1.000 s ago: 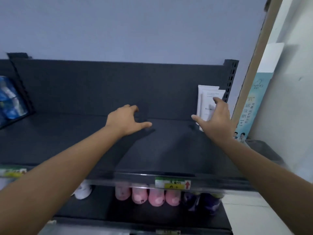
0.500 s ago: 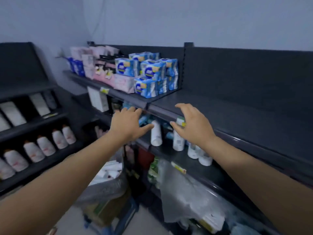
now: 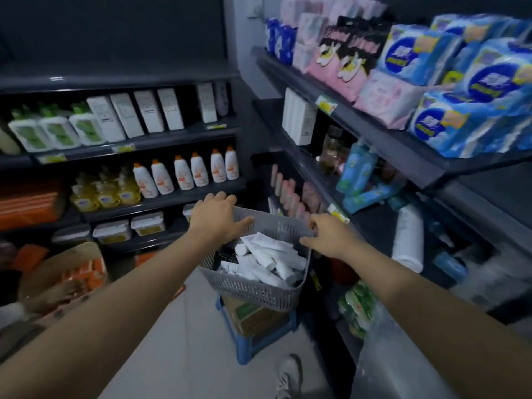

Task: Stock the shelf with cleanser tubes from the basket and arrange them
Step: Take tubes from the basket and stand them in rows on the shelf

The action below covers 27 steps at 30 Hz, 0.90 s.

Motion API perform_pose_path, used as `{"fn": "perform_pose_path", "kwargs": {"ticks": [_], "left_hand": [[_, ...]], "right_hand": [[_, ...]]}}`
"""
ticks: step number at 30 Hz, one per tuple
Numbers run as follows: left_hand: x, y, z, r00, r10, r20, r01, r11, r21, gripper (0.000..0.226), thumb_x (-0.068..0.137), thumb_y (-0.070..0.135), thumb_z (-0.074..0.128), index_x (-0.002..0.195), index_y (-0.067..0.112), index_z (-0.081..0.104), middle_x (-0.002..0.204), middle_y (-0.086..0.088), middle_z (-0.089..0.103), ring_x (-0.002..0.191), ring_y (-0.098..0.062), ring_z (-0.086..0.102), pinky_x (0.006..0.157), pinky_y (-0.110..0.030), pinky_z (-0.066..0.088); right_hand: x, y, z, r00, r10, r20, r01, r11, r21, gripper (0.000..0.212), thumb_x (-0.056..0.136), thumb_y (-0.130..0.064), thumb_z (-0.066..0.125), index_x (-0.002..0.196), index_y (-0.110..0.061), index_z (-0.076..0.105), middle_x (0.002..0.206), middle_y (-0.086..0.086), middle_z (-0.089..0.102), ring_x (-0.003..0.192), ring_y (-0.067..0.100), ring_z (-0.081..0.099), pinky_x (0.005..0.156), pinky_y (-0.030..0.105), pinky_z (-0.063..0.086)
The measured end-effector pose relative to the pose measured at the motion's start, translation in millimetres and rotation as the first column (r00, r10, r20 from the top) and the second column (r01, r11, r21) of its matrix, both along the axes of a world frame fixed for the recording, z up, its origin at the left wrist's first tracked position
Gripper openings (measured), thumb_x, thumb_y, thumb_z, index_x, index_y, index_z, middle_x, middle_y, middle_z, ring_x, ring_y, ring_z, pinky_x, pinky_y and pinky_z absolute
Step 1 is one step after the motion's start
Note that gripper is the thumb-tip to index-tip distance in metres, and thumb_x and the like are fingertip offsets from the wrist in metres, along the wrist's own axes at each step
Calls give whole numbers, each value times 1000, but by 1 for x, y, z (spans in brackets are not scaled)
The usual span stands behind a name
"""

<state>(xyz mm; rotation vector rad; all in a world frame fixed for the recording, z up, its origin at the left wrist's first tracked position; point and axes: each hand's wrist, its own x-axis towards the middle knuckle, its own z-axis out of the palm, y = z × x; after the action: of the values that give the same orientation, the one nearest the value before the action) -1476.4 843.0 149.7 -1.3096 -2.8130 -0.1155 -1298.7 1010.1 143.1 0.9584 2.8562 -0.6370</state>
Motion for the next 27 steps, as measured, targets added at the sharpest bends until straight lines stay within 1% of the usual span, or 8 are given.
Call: {"fn": "perform_pose_path", "kwargs": {"ticks": [5, 8, 12, 16, 18, 20, 23, 27], "left_hand": [[-48, 37, -50, 977, 166, 131, -152, 982, -112, 70, 85, 69, 46, 134, 20, 48, 130, -8, 54, 119, -30, 49, 92, -41, 43], [-70, 60, -79, 949, 236, 209, -204, 965, -164, 68, 87, 67, 46, 135, 18, 47, 128, -9, 55, 117, -30, 51, 90, -41, 46], [-89, 80, -119, 906, 306, 292, -236, 938, -253, 58, 90, 61, 48, 126, 15, 51, 128, -10, 55, 117, -30, 51, 84, -37, 46], [-102, 82, -153, 849, 371, 375, -282, 920, -271, 55, 86, 60, 51, 124, 21, 55, 120, -8, 61, 108, -29, 58, 83, -36, 49], [-108, 82, -167, 819, 407, 405, -305, 906, -294, 51, 86, 59, 52, 120, 22, 57, 115, -7, 61, 105, -28, 59, 81, -35, 49], [-113, 82, -183, 798, 425, 428, -302, 896, -326, 50, 86, 59, 51, 118, 21, 59, 112, -7, 62, 102, -27, 60, 79, -33, 49], [-124, 81, -209, 751, 429, 502, -287, 897, -337, 50, 86, 58, 54, 116, 19, 60, 109, -7, 64, 99, -27, 61, 81, -36, 53], [-130, 78, -238, 633, 452, 629, -309, 892, -330, 35, 91, 34, 56, 116, 11, 62, 113, -12, 66, 104, -31, 61, 85, -35, 49]], "right_hand": [[-70, 60, -58, 996, -6, 83, 19, 988, -151, 41, 59, -66, 57, 73, -28, 48, 91, 0, 58, 92, 26, 56, 85, 39, 46], [-98, 83, -94, 987, 54, 153, -19, 976, -218, 25, 85, -36, 62, 93, -12, 59, 88, 6, 60, 85, 24, 55, 67, 31, 44], [-123, 106, -141, 974, 113, 197, -50, 954, -296, 24, 88, -21, 63, 103, -3, 60, 93, 12, 62, 94, 30, 59, 74, 33, 45], [-137, 95, -178, 936, 225, 271, -115, 922, -369, 18, 84, -21, 67, 82, -14, 51, 72, -2, 50, 80, 21, 51, 68, 28, 39], [-142, 78, -201, 886, 300, 354, -133, 895, -427, 20, 82, -24, 70, 81, -16, 51, 86, 3, 57, 89, 23, 57, 75, 31, 44], [-144, 60, -232, 852, 332, 404, -129, 882, -453, 31, 80, -29, 69, 104, -13, 57, 107, 9, 63, 104, 28, 59, 84, 34, 48], [-139, 34, -265, 782, 348, 517, -139, 906, -401, 64, 83, -33, 65, 136, -8, 41, 129, 12, 56, 117, 30, 54, 97, 38, 45], [-137, 25, -283, 860, 260, 440, -111, 935, -336, 80, 78, -35, 72, 143, -10, 31, 139, 9, 45, 127, 24, 45, 107, 32, 37]]}}
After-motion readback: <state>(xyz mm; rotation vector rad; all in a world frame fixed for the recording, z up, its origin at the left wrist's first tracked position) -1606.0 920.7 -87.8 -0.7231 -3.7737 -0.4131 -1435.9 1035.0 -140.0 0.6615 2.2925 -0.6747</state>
